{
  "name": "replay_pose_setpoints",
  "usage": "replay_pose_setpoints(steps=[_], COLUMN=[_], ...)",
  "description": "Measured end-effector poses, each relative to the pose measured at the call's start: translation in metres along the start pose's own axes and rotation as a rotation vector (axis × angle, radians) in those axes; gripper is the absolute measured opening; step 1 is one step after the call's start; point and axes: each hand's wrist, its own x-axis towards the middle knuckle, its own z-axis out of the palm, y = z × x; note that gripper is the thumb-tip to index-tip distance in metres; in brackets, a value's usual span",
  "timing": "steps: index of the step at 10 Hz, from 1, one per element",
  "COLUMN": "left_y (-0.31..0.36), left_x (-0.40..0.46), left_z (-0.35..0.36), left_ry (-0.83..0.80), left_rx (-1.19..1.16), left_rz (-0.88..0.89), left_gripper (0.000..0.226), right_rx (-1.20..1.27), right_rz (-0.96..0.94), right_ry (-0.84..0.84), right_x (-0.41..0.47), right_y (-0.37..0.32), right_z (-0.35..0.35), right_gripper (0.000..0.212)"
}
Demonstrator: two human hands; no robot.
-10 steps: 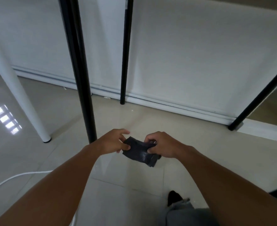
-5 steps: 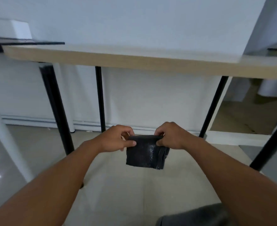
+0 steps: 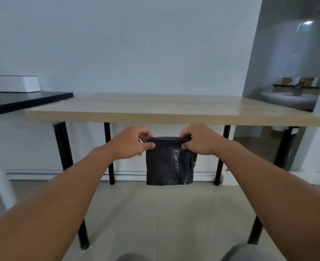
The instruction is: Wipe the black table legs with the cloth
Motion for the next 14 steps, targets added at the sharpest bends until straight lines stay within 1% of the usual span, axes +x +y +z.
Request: replay_pose_setpoints(steps=[1, 2, 3, 4, 5, 7, 9, 10, 11, 12, 13, 14], left_y=[0.024, 0.044, 0.060, 0.070, 0.075, 0.057, 0.013, -0.006, -0.019, -0.028, -0.039, -0.045], left_x=[0.012, 0.030, 0.055, 0.082, 0.112, 0.170, 0.222, 0.240, 0.255, 0.262, 0.261, 0.252], left_z=[-0.013, -0.025, -0.034, -0.041, -0.048, -0.051, -0.039, -0.031, -0.025, -0.021, -0.016, -0.017], left_ry=[0.053, 0.173, 0.239, 0.280, 0.307, 0.294, 0.206, 0.171, 0.126, 0.124, 0.156, 0.174], left_rx=[0.029, 0.069, 0.036, 0.052, 0.054, 0.037, 0.037, 0.046, 0.078, 0.131, 0.158, 0.196], left_rz=[0.038, 0.078, 0.095, 0.097, 0.089, 0.025, -0.058, -0.083, -0.080, -0.068, -0.046, -0.059], left_gripper=[0.014, 0.013, 0.009, 0.007, 0.012, 0.009, 0.004, 0.007, 0.007, 0.007, 0.012, 0.018], right_rx=[-0.044, -0.013, 0.014, 0.030, 0.061, 0.096, 0.163, 0.207, 0.234, 0.246, 0.226, 0.205], right_rz=[0.001, 0.001, 0.019, 0.029, 0.040, 0.051, 0.093, 0.126, 0.140, 0.158, 0.185, 0.252], right_ry=[0.049, 0.128, 0.196, 0.235, 0.273, 0.279, 0.188, 0.161, 0.125, 0.095, 0.110, 0.245], right_x=[0.000, 0.006, 0.019, 0.038, 0.059, 0.112, 0.164, 0.184, 0.201, 0.211, 0.215, 0.211], right_y=[-0.003, 0.001, 0.007, 0.014, 0.026, 0.050, 0.080, 0.092, 0.105, 0.113, 0.118, 0.119], right_z=[-0.028, -0.053, -0.074, -0.088, -0.099, -0.105, -0.087, -0.077, -0.069, -0.062, -0.051, -0.048], right_gripper=[0.014, 0.014, 0.015, 0.014, 0.013, 0.010, 0.011, 0.016, 0.017, 0.019, 0.025, 0.025])
